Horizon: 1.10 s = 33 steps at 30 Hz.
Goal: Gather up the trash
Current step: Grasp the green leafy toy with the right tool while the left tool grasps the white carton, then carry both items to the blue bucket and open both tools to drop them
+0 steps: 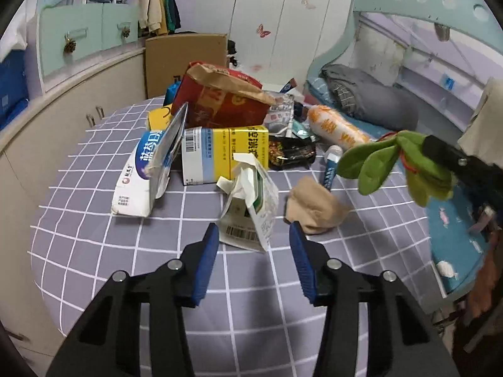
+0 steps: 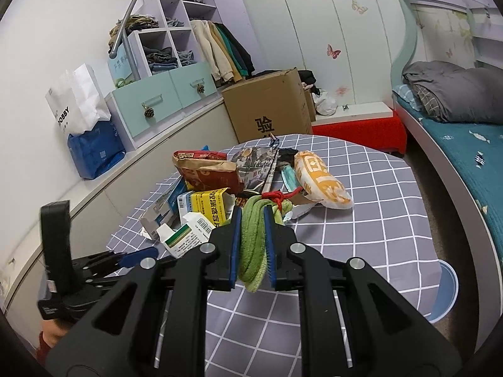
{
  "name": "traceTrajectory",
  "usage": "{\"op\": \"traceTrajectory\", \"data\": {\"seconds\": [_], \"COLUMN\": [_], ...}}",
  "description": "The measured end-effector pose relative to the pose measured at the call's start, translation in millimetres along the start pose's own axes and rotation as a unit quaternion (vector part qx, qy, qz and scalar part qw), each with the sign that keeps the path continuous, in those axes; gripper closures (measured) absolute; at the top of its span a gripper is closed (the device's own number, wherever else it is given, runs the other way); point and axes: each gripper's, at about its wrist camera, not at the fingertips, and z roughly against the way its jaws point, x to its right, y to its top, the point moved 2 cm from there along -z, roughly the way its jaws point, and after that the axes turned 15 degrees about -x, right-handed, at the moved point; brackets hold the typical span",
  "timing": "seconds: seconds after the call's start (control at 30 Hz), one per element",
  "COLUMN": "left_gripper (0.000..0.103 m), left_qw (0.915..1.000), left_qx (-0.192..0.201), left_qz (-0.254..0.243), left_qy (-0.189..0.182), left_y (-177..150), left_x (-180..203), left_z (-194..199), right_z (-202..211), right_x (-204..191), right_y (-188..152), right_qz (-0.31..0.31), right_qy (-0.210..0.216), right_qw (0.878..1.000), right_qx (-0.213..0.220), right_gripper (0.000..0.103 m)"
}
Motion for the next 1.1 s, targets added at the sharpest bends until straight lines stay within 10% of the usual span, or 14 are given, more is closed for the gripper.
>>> {"op": "traceTrajectory", "data": {"seconds": [0.13, 0.23, 0.3, 0.63, 1.1], "left_gripper": [0.058, 0.095, 0.101, 0.101, 0.101], "left_qw": [0.9999, 0.9998, 0.9991, 0.9910, 0.9736], "left_qx": [-0.008, -0.012, 0.012, 0.127, 0.010], "left_qz": [0.000, 0.007, 0.039, -0.029, -0.168], "left_qy": [-0.013, -0.011, -0.009, -0.031, -0.154], "left_y": [5, 12, 14, 36, 68], "left_x": [12, 17, 14, 98, 337], "left_z": [-12, -20, -11, 71, -40], "right_z": [3, 6, 9, 78, 124], "right_x": [1, 4, 3, 38, 237], "right_y": [-2, -2, 0, 16, -46], "right_qz": [0.005, 0.005, 0.008, -0.008, -0.158], "right_qy": [-0.008, -0.011, -0.007, 0.000, -0.124], "right_qw": [1.000, 1.000, 1.000, 0.997, 0.977], "right_qx": [0.001, 0.002, 0.005, 0.072, 0.074], "right_gripper": [0.089, 0.089, 0.089, 0.089, 0.089]}}
